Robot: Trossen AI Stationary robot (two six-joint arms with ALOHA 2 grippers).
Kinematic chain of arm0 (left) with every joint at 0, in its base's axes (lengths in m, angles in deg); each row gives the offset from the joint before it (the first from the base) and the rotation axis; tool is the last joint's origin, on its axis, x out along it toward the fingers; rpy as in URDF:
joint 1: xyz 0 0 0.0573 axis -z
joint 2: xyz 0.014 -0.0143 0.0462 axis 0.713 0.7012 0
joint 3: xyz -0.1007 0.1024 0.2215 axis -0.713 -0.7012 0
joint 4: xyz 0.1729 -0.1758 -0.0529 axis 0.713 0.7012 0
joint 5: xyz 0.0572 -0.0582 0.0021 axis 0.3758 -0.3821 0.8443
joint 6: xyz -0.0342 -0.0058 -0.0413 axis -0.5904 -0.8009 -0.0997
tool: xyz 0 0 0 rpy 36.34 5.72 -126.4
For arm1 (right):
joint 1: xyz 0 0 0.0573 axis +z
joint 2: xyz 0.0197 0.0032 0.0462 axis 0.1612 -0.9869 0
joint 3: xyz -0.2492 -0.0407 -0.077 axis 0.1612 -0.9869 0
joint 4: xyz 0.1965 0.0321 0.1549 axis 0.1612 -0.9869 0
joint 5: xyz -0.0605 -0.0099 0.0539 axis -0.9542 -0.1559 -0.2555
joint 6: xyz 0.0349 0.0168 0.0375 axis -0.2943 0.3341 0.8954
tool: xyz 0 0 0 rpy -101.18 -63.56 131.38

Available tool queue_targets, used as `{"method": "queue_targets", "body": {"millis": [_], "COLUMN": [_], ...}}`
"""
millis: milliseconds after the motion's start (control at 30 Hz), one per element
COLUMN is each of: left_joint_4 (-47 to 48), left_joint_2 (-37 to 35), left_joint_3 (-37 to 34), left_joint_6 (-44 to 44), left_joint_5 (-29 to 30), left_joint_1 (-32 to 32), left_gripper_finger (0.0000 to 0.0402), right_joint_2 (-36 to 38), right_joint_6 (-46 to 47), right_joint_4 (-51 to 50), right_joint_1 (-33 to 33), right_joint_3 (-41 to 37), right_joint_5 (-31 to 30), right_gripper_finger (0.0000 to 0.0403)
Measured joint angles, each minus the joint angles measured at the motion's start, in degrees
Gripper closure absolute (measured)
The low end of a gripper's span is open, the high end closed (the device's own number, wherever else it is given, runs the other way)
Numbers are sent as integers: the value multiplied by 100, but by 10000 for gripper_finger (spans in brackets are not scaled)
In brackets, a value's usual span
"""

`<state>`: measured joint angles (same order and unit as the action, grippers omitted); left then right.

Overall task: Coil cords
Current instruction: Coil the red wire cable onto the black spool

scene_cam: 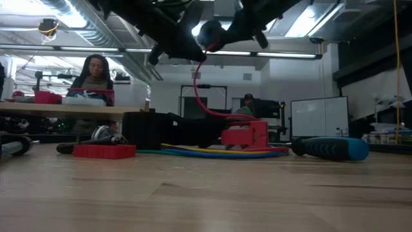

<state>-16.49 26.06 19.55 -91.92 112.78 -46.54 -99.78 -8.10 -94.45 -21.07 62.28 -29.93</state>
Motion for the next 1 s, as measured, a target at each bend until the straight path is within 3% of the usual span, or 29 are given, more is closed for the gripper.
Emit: {"method": "queue_targets", "body": {"millis": [400, 633, 800, 1000], "left_joint_4": [-590, -814, -816, -628], "left_joint_2": [0, 0, 0, 0], "left_joint_3": [1, -4, -6, -6], "left_joint_6": [325, 429, 481, 471], "left_joint_5": [96, -155, -560, -640], "left_joint_1": [-85, -133, -141, -140], "left_gripper_finger": [401, 397, 370, 317], "right_joint_2": [456, 456, 456, 617], "right_joint_6": [-230, -259, -407, -451], "right_joint_4": [-1136, -1355, -1368, -1354], "right_joint_1": [7, 9, 16, 17], "right_joint_3": [5, 9, 9, 7], "right_joint_5": [929, 981, 1037, 1045], "right_gripper_finger": [398, 398, 398, 398]}}
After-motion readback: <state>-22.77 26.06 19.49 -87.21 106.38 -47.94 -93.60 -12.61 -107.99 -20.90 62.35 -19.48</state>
